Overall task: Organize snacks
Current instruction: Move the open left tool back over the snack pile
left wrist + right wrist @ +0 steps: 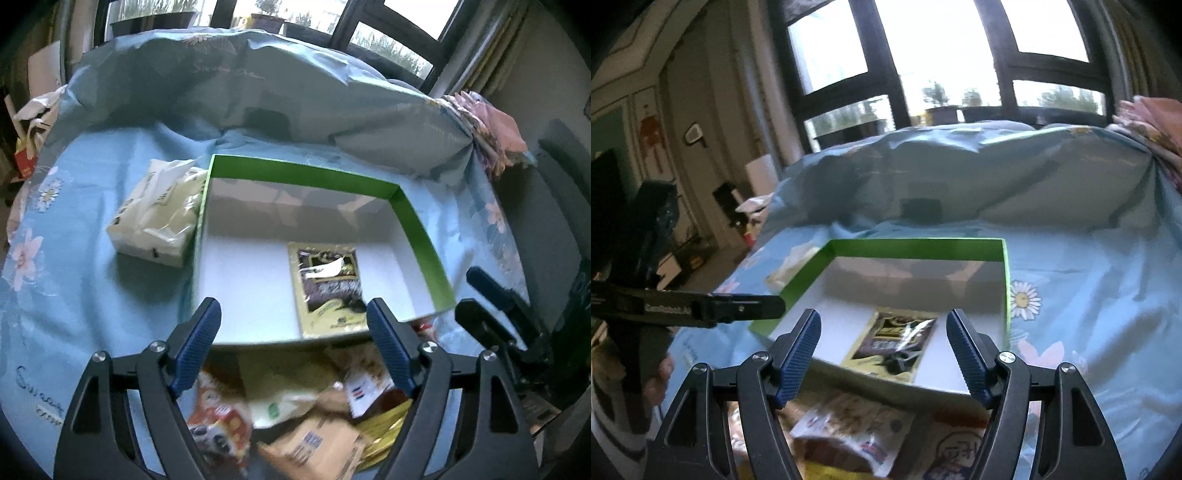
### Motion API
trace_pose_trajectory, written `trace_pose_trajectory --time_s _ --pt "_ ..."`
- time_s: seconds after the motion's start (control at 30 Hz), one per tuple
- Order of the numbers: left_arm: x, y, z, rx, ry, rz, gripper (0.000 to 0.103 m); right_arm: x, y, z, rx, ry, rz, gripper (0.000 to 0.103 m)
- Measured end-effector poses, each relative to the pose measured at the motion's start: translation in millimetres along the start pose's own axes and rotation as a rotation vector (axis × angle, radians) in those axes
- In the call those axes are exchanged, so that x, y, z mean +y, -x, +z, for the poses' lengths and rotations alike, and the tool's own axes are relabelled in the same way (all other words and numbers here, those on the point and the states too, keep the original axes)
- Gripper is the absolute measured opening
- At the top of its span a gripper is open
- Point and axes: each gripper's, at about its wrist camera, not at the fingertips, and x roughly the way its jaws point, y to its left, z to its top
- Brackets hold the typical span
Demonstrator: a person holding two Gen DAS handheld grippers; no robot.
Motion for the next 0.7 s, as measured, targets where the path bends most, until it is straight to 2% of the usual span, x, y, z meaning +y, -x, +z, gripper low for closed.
trace_pose_trajectory --time_s 0.2,0.33,0.5,0.6,0.7 --pt "5.4 11.7 -15.7 0.000 -0.014 0.017 0.081 16.5 3.6 -17.8 0.042 0.068 0.037 0.071" --pt "5.8 15.1 -32.3 0.027 -0.026 0.017 0.081 25.2 5.9 -33.1 0.077 0.110 0.060 0.071" --pt "8.7 21.1 -53.3 0.064 -0.018 -0.034 0.081 37.9 13.9 -48.1 0.104 0.162 0.125 0.071" --pt "12.7 25.0 -63.7 0.093 0.010 -0.115 0.081 48.5 17.2 -57.4 0.119 0.206 0.173 0.071" --pt "13.6 26.2 -70.9 0.118 0.016 -0.148 0.081 58.0 14.1 -69.2 0.154 0.242 0.227 0.071"
